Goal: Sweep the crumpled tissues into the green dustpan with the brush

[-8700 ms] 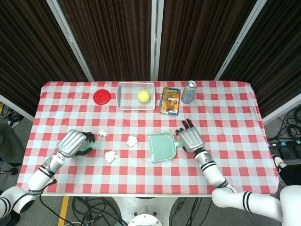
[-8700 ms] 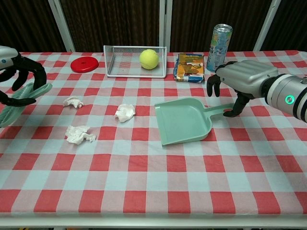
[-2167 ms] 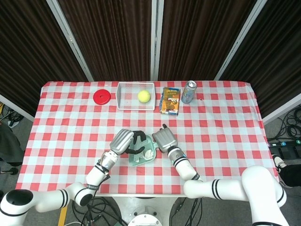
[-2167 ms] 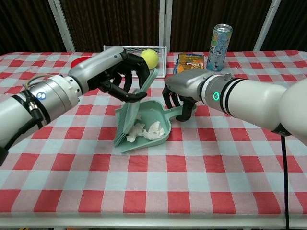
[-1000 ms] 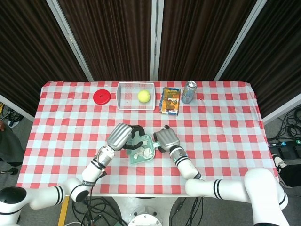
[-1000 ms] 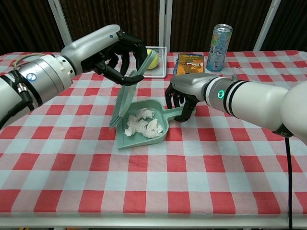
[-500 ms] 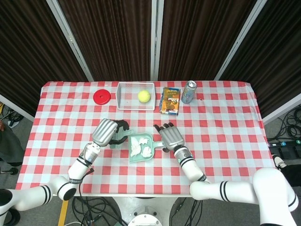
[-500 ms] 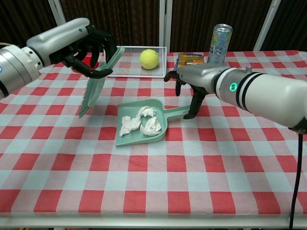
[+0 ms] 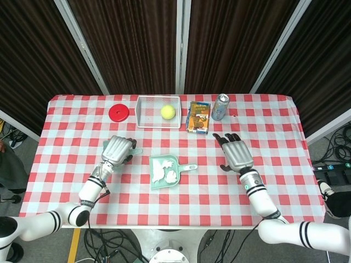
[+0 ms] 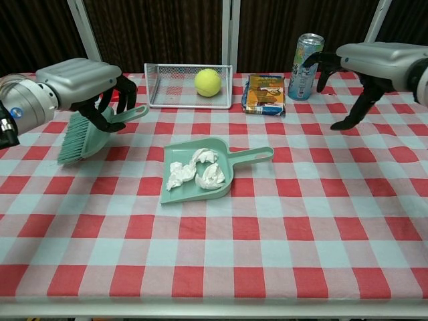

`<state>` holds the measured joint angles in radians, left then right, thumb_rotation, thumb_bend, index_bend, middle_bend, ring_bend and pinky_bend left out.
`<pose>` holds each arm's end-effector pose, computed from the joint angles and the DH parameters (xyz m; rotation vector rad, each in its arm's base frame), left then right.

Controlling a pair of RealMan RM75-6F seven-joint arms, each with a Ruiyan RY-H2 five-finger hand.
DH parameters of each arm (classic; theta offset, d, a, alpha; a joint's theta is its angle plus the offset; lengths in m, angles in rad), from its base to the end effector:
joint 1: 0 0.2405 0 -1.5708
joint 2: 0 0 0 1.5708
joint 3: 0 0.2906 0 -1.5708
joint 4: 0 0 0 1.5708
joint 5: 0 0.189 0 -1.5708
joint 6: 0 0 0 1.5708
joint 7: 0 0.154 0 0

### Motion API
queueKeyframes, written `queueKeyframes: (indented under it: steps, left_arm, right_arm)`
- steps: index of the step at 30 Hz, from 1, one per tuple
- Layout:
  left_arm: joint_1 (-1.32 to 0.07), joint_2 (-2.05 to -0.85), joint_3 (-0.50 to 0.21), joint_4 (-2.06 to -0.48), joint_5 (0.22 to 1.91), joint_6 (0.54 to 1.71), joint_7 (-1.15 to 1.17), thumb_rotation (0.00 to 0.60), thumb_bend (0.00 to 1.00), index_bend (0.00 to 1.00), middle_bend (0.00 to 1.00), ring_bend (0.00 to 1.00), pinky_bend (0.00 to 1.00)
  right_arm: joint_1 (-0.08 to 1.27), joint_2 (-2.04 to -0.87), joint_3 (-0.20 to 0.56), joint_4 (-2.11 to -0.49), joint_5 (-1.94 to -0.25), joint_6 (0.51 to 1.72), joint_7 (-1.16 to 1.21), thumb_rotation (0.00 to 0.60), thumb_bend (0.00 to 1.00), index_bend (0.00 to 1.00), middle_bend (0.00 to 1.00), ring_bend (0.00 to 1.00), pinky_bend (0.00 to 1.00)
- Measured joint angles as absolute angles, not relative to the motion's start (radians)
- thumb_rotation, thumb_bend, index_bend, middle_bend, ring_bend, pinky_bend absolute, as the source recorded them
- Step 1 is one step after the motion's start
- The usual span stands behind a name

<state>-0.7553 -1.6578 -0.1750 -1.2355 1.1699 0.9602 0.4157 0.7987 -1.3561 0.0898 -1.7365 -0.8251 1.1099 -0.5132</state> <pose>-0.1889 0.3937 -0.0176 -1.8671 -0.7348 -0.8136 -0.1810 -0.3651 0.0598 1.7650 -0.9669 0.7624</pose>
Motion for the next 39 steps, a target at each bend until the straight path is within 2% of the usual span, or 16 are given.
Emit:
queueKeyframes:
  steps: [3, 7, 11, 16, 18, 20, 23, 26, 33, 39]
  left_arm:
    - [-0.771, -1.665, -0.186, -1.235, 1.079, 0.936, 0.523, 0.6, 0.37, 0.34, 0.43, 0.52, 0.84]
    - [-0.785, -1.672, -0.205, -1.241, 0.979, 0.923, 0.595, 0.6, 0.27, 0.26, 0.38, 0.47, 0.8]
    - [-0.78, -1.658, -0.215, -1.272, 0.957, 0.933, 0.582, 0.6, 0.25, 0.24, 0.36, 0.45, 0.76]
    - [-0.73, -1.589, -0.223, -1.351, 0.989, 0.981, 0.471, 0.6, 0.24, 0.23, 0.35, 0.43, 0.7]
    - [-0.692, -1.539, -0.222, -1.394, 1.023, 1.021, 0.401, 0.6, 0.24, 0.23, 0.35, 0.41, 0.65]
    - [-0.651, -1.487, -0.217, -1.43, 1.063, 1.065, 0.334, 0.6, 0.24, 0.23, 0.34, 0.35, 0.52]
    - [-0.573, -1.388, -0.197, -1.479, 1.144, 1.14, 0.221, 0.6, 0.24, 0.23, 0.28, 0.24, 0.36]
    - [-0.492, -1.302, -0.16, -1.508, 1.228, 1.218, 0.122, 0.6, 0.24, 0.23, 0.26, 0.21, 0.29]
    - [-0.298, -1.222, -0.051, -1.506, 1.335, 1.425, 0.083, 0.6, 0.24, 0.23, 0.26, 0.2, 0.24]
    - [-0.182, -1.189, 0.013, -1.526, 1.355, 1.508, 0.105, 0.6, 0.23, 0.23, 0.26, 0.2, 0.23]
  right_arm:
    - [0.761, -1.317, 0.076, -1.75, -0.865, 1.12, -0.468, 0.6, 0.06, 0.07, 0.25, 0.1, 0.12]
    - [0.714, -1.278, 0.06, -1.756, -0.914, 1.128, -0.412, 0.6, 0.06, 0.07, 0.25, 0.09, 0.11]
    - [0.668, -1.244, 0.049, -1.758, -0.96, 1.143, -0.362, 0.6, 0.07, 0.06, 0.24, 0.09, 0.11]
    - [0.614, -1.207, 0.037, -1.754, -1.003, 1.177, -0.325, 0.6, 0.12, 0.06, 0.23, 0.07, 0.11]
    - [0.59, -1.194, 0.032, -1.752, -1.03, 1.194, -0.299, 0.6, 0.14, 0.06, 0.21, 0.05, 0.1]
    - [0.564, -1.18, 0.027, -1.747, -1.064, 1.215, -0.261, 0.6, 0.16, 0.06, 0.2, 0.03, 0.09]
    - [0.525, -1.16, 0.019, -1.732, -1.126, 1.246, -0.182, 0.6, 0.2, 0.05, 0.15, 0.0, 0.03]
    - [0.479, -1.134, 0.006, -1.712, -1.197, 1.281, -0.079, 0.6, 0.2, 0.0, 0.09, 0.0, 0.0]
    - [0.324, -1.091, -0.028, -1.642, -1.347, 1.429, 0.137, 0.6, 0.2, 0.0, 0.07, 0.0, 0.0]
    - [0.213, -1.087, -0.055, -1.622, -1.379, 1.509, 0.162, 0.6, 0.19, 0.0, 0.08, 0.0, 0.0]
